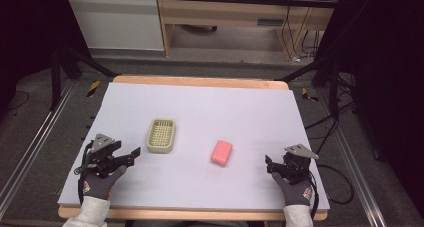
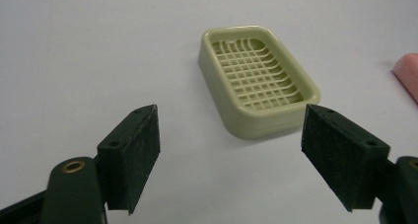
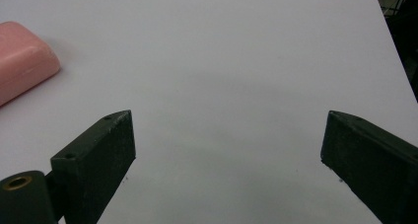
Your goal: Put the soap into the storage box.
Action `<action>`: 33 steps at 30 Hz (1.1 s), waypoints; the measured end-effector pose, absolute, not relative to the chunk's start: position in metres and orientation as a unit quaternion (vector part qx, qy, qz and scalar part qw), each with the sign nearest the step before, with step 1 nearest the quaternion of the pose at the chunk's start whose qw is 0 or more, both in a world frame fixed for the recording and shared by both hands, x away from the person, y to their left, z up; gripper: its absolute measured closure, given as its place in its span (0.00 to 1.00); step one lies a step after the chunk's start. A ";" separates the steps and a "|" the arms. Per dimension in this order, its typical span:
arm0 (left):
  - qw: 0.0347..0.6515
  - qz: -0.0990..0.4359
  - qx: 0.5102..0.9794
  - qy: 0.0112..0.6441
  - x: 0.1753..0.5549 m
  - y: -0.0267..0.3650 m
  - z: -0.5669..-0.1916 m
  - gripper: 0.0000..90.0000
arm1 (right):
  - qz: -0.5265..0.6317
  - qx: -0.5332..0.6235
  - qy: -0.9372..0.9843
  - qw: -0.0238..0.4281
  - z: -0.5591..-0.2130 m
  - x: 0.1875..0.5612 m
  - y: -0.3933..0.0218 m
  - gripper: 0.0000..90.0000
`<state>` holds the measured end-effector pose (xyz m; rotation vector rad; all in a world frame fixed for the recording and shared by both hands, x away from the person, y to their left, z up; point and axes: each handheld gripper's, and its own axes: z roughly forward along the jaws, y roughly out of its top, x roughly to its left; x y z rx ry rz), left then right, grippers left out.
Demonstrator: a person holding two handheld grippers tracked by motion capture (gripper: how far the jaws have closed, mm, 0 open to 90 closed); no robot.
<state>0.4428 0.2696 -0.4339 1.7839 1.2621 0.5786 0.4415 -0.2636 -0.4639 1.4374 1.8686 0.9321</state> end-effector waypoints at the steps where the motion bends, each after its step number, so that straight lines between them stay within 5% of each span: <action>1: 0.426 0.232 0.714 0.505 0.443 0.270 -0.434 0.25 | 0.351 0.541 0.703 0.299 -0.464 0.441 -0.264 0.07; 33: 0.434 0.216 0.768 0.419 0.458 0.173 -0.406 0.25 | 0.349 0.539 0.716 0.273 -0.470 0.439 -0.265 0.18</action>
